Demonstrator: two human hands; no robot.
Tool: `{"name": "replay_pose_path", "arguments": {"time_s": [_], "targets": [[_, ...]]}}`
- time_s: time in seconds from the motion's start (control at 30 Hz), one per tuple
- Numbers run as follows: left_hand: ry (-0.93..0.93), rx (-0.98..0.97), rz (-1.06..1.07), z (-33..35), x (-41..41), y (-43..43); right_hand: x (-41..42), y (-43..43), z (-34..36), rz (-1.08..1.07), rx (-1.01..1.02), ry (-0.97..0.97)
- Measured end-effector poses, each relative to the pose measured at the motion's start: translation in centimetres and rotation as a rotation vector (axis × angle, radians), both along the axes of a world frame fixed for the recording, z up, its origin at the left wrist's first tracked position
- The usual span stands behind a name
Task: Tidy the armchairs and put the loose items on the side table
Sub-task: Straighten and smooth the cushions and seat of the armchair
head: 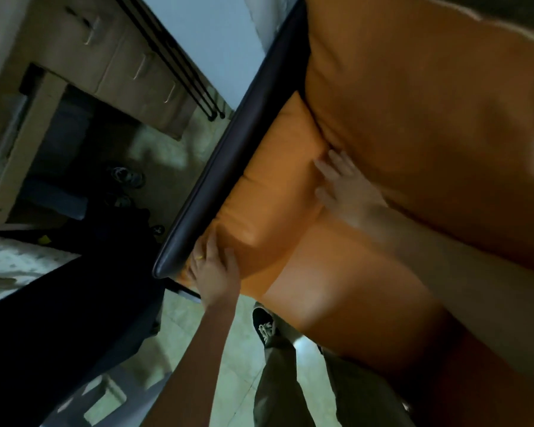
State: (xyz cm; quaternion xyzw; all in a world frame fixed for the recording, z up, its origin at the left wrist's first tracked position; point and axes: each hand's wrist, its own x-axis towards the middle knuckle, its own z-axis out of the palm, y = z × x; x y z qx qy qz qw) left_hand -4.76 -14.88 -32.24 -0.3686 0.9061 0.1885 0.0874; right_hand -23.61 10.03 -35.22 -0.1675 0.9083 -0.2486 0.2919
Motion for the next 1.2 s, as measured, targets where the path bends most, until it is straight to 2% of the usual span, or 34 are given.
{"name": "replay_pose_path", "arguments": {"time_s": [0.13,0.33,0.47,0.6,0.77,0.87,0.97,1.03,1.13,1.2], "targets": [[0.136,0.216,-0.302,1.4,-3.7,4.8,3.5,2.9,1.0,-0.262,-0.162,-0.026],[0.095,0.462,-0.689,1.1,-9.0,12.3,8.3,7.7,3.1,-0.560,-0.213,-0.018],[-0.116,0.539,-0.859,0.7,-10.5,15.8,12.2,11.1,3.8,-0.831,-0.176,-0.069],[-0.315,0.537,-1.099,-0.5,-10.7,17.9,16.6,14.4,4.8,-1.055,-0.173,-0.104],[-0.430,0.538,-1.369,-0.6,-10.7,22.6,22.7,18.4,6.5,-1.385,-0.163,-0.011],[-0.408,0.530,-1.563,-0.1,-10.4,27.4,26.6,20.3,7.0,-1.555,-0.031,0.099],[-0.382,0.570,-1.747,0.9,-9.3,33.4,30.4,21.6,7.8,-1.702,0.008,0.166],[-0.301,0.624,-1.892,1.5,-7.8,37.7,32.8,22.0,8.3,-1.775,0.036,0.205],[-0.127,0.605,-2.092,2.8,-4.9,43.4,36.0,22.2,7.5,-1.858,0.055,0.216],[-0.118,0.629,-2.196,3.3,-3.0,46.3,37.5,21.9,6.2,-1.864,0.034,0.171]]}}
